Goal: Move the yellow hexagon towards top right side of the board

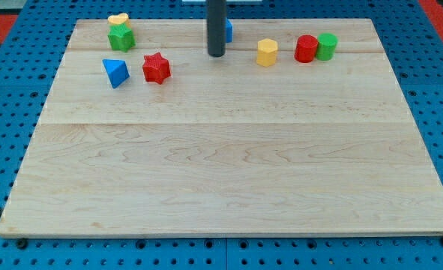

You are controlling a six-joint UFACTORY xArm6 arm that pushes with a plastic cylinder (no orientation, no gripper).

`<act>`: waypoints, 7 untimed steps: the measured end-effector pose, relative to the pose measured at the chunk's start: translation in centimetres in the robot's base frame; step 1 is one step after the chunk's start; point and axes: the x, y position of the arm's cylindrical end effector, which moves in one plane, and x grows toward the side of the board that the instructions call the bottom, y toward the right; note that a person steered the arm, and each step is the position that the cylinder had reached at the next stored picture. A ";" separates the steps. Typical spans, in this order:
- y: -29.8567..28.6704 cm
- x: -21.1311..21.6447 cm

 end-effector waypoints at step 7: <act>7.7 1.1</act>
